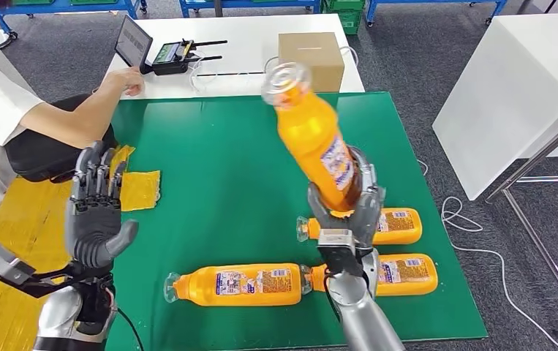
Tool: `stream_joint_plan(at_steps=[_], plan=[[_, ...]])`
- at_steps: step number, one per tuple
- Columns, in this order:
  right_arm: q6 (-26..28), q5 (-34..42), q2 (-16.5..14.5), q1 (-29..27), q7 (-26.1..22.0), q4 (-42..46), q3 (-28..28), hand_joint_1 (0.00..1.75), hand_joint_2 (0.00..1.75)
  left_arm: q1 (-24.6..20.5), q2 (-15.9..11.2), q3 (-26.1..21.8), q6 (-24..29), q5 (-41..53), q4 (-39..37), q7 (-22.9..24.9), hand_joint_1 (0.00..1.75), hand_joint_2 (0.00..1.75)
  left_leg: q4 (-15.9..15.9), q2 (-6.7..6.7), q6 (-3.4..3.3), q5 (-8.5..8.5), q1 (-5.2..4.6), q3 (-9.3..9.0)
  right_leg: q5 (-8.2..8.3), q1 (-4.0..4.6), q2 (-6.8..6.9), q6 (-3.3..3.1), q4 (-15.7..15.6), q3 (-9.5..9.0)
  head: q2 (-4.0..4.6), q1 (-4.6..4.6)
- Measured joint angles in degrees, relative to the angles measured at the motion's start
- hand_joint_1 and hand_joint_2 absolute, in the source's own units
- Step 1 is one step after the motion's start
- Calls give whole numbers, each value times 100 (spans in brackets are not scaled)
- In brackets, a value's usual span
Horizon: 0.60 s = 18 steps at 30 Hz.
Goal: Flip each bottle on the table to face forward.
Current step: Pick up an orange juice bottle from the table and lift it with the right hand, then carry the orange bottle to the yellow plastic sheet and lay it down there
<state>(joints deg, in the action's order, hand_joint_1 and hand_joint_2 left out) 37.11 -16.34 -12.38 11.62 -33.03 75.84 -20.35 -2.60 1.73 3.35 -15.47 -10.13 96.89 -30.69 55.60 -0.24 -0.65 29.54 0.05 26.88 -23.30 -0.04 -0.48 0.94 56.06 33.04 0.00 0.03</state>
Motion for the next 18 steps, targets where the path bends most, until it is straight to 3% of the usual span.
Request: stream_joint_plan(at_steps=[6, 9, 14, 18], plan=[[-94, 100, 111, -321, -42, 588, 186, 174, 175, -83, -251, 4, -220, -18, -2, 73, 0, 175, 0, -16, 0, 0, 0, -3, 0, 1, -7, 0, 0, 2, 0, -1], [-149, 115, 131, -389, -51, 727, 227, 174, 175, -108, -341, 53, -478, -131, -38, 363, 0, 175, 0, -15, 0, 0, 0, -4, 0, 1, -7, 0, 0, 1, 0, -1], [-411, 79, 157, -473, -52, 885, 231, 175, 175, -367, -567, 374, -1410, -598, -532, 893, 0, 175, 0, -14, 0, 0, 0, -4, 0, 0, -6, 0, 1, 0, 0, -1], [-524, 88, 154, -463, -24, 880, 155, 174, 175, -645, -665, 778, -1545, -518, -942, 968, 0, 175, 0, -14, 0, 0, 0, -1, 1, -1, -6, 0, 1, 0, 0, 1]])
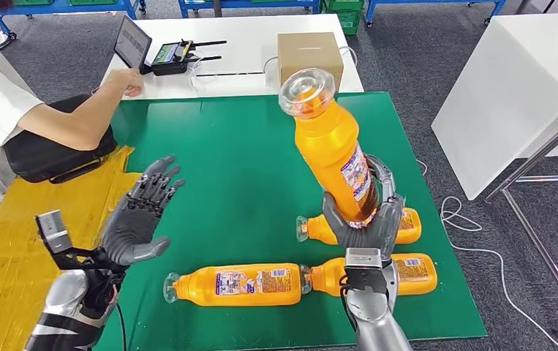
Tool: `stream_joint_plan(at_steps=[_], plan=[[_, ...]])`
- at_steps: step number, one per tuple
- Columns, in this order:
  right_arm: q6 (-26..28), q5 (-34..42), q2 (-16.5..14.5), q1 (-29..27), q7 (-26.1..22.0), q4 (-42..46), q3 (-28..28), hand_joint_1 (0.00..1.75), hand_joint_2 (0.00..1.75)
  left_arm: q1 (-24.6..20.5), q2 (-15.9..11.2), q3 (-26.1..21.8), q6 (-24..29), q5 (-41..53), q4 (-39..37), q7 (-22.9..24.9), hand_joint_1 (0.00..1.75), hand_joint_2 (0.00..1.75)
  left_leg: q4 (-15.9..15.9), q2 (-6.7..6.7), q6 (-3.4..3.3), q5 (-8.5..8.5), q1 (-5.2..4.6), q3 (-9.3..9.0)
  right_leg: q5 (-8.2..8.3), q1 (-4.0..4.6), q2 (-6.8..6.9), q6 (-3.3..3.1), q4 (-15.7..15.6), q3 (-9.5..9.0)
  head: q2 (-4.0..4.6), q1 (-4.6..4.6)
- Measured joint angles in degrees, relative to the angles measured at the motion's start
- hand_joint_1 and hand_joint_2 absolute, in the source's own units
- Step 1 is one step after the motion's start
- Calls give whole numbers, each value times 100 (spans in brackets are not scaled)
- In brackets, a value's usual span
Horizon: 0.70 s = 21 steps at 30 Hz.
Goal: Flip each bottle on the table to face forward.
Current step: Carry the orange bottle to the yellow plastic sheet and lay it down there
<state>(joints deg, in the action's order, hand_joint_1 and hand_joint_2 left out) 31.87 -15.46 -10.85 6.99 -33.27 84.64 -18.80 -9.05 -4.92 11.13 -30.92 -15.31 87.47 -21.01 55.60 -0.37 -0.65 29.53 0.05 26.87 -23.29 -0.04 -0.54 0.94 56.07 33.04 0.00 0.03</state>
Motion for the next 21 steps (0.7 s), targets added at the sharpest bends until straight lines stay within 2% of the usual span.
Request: stream_joint_plan(at_steps=[7, 21], plan=[[-287, 21, -46, 95, 78, -162, -323, 175, 175, -225, -29, 457, 92, 3, -306, 21, 0, 175, 0, 0, 0, 0, 1, 3, 0, 0, 0, 0, 1, 2, 0, -2], [-671, -59, -285, 492, 262, -1198, -1480, 174, 175, -352, -28, 738, 197, -395, -597, -2, 0, 175, -1, -1, 2, -2, 1, 2, 0, 1, 0, 0, 2, 1, 0, -1]])
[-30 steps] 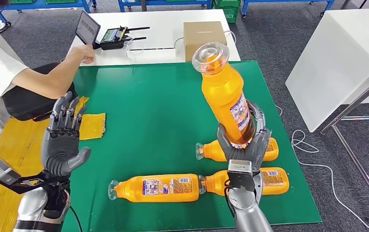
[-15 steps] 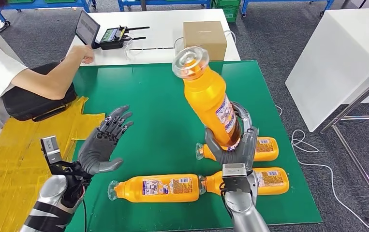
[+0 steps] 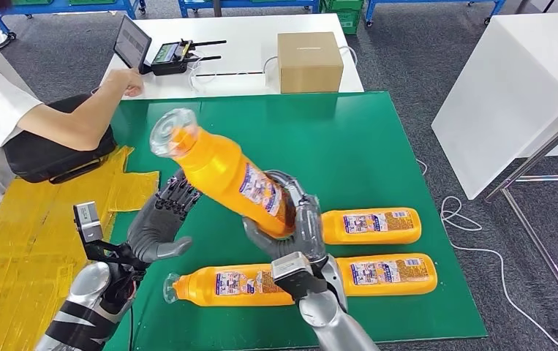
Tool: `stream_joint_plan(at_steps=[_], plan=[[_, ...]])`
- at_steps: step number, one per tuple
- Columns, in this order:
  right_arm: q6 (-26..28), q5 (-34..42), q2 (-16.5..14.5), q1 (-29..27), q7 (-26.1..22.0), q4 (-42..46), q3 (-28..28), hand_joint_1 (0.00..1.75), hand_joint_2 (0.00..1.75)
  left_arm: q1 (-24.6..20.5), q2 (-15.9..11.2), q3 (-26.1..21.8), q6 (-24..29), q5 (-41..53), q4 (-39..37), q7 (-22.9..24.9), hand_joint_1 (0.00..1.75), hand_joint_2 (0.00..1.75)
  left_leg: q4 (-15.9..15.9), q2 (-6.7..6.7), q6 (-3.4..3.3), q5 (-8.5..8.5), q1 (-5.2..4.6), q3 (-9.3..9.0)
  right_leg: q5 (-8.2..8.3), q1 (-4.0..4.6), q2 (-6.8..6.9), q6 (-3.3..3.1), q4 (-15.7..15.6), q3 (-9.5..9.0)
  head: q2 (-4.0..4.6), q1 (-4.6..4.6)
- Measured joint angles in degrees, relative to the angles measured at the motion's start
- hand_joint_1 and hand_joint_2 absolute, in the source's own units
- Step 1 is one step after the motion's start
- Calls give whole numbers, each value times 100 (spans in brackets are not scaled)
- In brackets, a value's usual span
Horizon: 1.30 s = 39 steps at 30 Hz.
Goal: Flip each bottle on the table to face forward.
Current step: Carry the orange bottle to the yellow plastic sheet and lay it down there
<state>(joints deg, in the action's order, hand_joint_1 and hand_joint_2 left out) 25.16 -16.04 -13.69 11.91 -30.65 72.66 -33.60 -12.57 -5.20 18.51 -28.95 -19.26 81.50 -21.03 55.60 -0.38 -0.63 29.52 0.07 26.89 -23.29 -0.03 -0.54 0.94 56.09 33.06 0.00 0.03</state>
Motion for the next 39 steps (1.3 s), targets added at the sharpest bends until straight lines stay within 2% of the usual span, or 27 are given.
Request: stream_joint_plan(at_steps=[5, 12, 30, 31, 34, 35, 39], plan=[[-21, 30, -87, 175, 22, -604, -398, 175, 175, -42, 4, 43, 12, -48, -19, -37, 0, 175, 0, 1, 0, 0, 0, 1, 0, 0, 0, 0, 0, 0, 0, 0], [-132, 49, -217, 444, 121, -1425, -672, 175, 175, -118, 28, 88, 14, -122, -56, -61, 0, 175, 0, 0, 0, 0, -1, 0, 0, -1, 0, 0, -1, 0, 0, 1], [-282, -39, -472, 861, 280, -2545, -924, 175, 175, -178, 48, 85, 27, -192, -180, -138, 3, 175, 0, -1, 0, 0, -1, 0, 0, 0, 0, 0, -1, 3, 0, -1], [-282, -42, -475, 874, 280, -2585, -936, 175, 175, -177, 48, 80, 37, -192, -185, -154, 38, 175, 0, -1, 0, 0, -1, 0, 0, 0, 0, 0, -1, 3, 0, 0], [-278, -41, -480, 900, 280, -2644, -954, 175, 175, -175, 55, 57, 74, -192, -192, -198, 165, 175, 0, -1, 0, 0, -1, 0, 0, 0, 0, 0, -1, 3, 0, 1], [-276, -39, -480, 906, 280, -2650, -956, 175, 175, -173, 62, 50, 89, -192, -192, -207, 174, 175, 0, -1, 0, 0, -1, 0, 0, 0, 0, 0, -1, 3, 0, 0], [-347, 56, -477, 913, 287, -2634, -952, 175, 175, -166, 98, 32, 173, -162, -192, -230, 175, 175, 1, -1, 0, 0, -1, 0, 0, 0, 0, 0, -1, 3, 0, 0]])
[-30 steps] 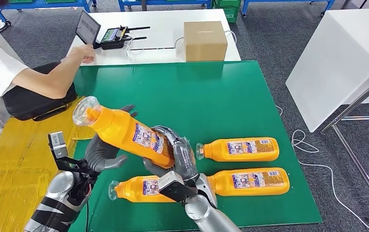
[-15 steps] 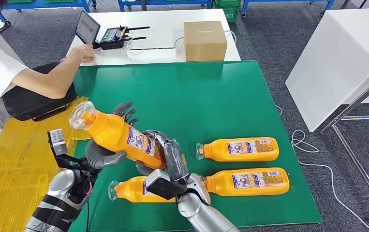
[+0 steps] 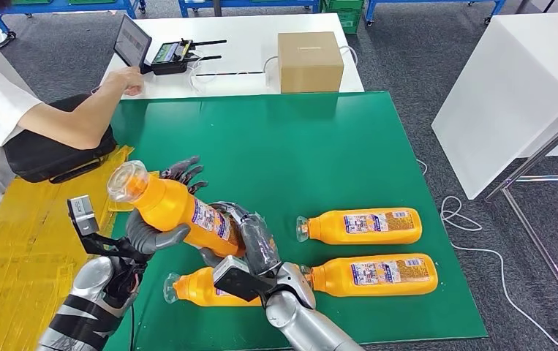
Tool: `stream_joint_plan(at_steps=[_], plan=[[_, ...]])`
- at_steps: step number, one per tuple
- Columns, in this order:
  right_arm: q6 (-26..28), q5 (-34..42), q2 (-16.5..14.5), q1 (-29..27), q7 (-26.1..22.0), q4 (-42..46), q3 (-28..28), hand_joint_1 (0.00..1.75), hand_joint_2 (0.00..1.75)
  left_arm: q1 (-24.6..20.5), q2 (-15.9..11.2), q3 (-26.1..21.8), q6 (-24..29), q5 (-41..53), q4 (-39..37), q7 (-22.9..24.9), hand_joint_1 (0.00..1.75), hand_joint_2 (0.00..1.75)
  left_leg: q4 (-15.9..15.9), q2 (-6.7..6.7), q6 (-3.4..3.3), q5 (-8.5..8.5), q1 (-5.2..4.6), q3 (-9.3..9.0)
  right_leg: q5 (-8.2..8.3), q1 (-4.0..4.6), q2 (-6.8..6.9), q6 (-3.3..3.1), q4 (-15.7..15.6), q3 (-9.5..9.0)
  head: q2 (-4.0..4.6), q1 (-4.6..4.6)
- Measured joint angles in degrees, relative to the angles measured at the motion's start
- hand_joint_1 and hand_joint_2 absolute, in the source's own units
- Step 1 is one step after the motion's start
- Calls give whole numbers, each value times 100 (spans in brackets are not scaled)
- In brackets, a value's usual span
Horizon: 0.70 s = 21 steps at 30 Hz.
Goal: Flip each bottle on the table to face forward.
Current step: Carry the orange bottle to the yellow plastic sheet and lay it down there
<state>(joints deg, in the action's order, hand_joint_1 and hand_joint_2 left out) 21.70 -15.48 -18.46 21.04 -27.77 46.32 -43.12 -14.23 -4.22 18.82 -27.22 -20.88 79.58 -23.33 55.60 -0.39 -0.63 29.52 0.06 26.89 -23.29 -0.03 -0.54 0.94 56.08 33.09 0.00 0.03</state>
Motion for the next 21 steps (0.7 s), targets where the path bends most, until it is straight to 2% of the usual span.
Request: stream_joint_plan(at_steps=[8, 16, 17, 18, 21], plan=[[-47, 160, 164, -219, 92, 669, 61, 175, 175, 33, 74, -15, 254, 255, 62, -105, 175, 175, 0, 2, 0, 0, 0, 2, 0, -1, 1, 0, 0, 0, 0, 1], [75, -83, 424, -646, 245, 1775, 138, 175, 175, 55, 155, -32, 390, 497, 283, -143, 175, 175, 0, 4, -2, 1, 0, 6, 0, -2, 3, 0, -1, 0, 0, 1], [75, -90, 444, -672, 257, 1850, 138, 171, 175, 55, 166, -32, 390, 500, 303, -142, 175, 175, 0, 3, -2, 1, 0, 6, 0, -2, 3, 0, -1, -1, 0, 1], [75, -94, 461, -694, 265, 1913, 138, 140, 175, 55, 175, -31, 390, 502, 320, -141, 175, 175, 0, 3, -2, 1, 0, 6, 0, -2, 3, 0, -1, -1, 0, 1], [90, -103, 494, -744, 262, 2051, 139, 13, 175, 55, 199, -29, 420, 549, 358, -155, 175, 175, 0, 3, -2, 1, 0, 5, 0, -2, 3, 0, -1, -1, 0, 1]])
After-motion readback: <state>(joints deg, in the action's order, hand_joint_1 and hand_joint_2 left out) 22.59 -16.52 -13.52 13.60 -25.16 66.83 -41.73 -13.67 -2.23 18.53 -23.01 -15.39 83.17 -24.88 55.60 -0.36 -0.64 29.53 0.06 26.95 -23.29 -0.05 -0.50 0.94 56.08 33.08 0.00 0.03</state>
